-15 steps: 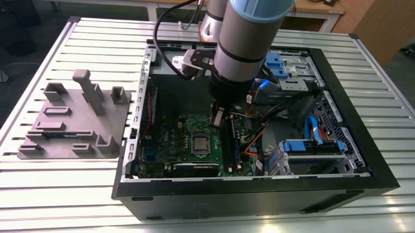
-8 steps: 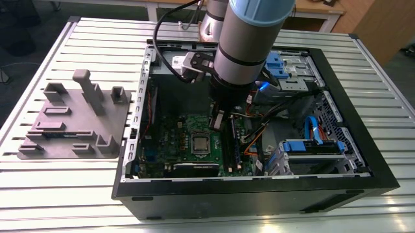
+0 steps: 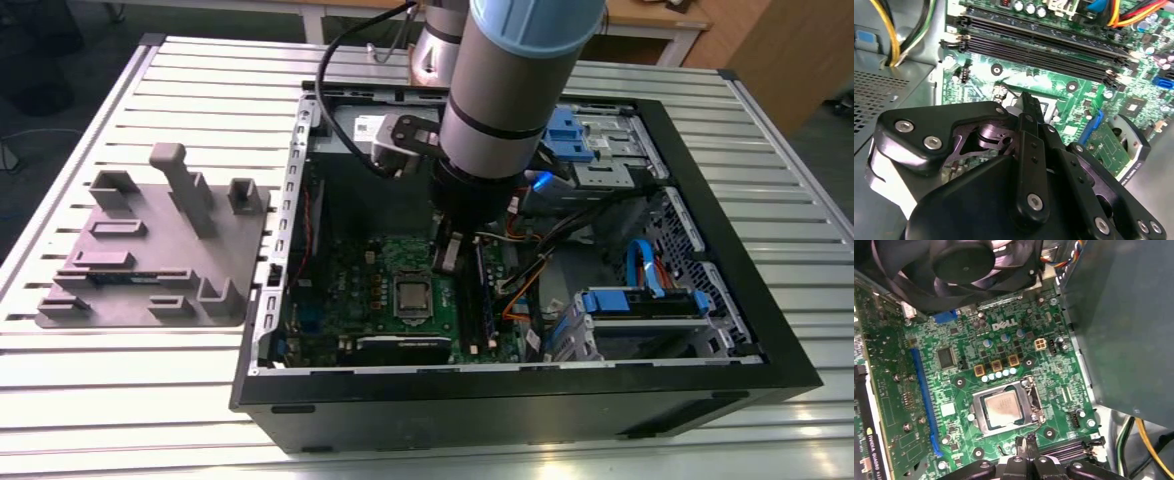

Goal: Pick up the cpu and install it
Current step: 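Install the first cpu locking lever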

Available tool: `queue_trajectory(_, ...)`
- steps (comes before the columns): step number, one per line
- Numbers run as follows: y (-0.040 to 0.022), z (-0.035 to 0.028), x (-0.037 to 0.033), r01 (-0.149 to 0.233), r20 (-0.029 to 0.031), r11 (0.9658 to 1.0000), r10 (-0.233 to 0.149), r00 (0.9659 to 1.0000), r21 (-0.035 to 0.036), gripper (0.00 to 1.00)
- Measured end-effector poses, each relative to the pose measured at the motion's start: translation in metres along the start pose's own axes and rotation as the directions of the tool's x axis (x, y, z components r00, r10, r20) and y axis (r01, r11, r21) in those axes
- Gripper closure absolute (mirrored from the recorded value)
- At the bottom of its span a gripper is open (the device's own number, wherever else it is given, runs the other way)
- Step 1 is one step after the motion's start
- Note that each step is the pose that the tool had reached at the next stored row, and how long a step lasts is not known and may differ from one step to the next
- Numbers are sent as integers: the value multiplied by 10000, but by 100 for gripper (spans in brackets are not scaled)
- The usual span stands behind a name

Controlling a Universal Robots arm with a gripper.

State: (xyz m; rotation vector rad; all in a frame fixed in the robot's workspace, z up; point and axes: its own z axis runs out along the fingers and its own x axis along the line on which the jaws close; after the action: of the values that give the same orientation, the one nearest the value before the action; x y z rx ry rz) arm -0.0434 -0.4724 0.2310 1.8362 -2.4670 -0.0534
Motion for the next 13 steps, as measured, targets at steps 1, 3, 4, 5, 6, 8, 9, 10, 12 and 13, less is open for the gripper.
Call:
queue_trajectory(1,0,1,1,-5,-79,10000,5,10000,24,90)
queue_trajectory(3,-2,8,2,-5,-198,10000,6,9998,61,90)
queue_trajectory(4,-2,13,2,1,-240,10000,1,9997,74,90)
queue_trajectory(5,-5,26,12,75,-285,9999,-73,9996,91,90)
queue_trajectory(6,-8,31,19,111,-285,9999,-108,9995,93,90)
queue_trajectory(8,-12,40,37,161,-288,9998,-158,9995,98,90)
queue_trajectory(9,-13,45,43,181,-289,9998,-178,9994,101,90)
queue_trajectory(10,-14,49,49,198,-289,9997,-195,9994,104,90)
queue_trajectory(12,-17,57,57,221,-288,9997,-218,9993,113,90)
queue_trajectory(13,-19,60,62,234,-288,9997,-230,9993,119,90)
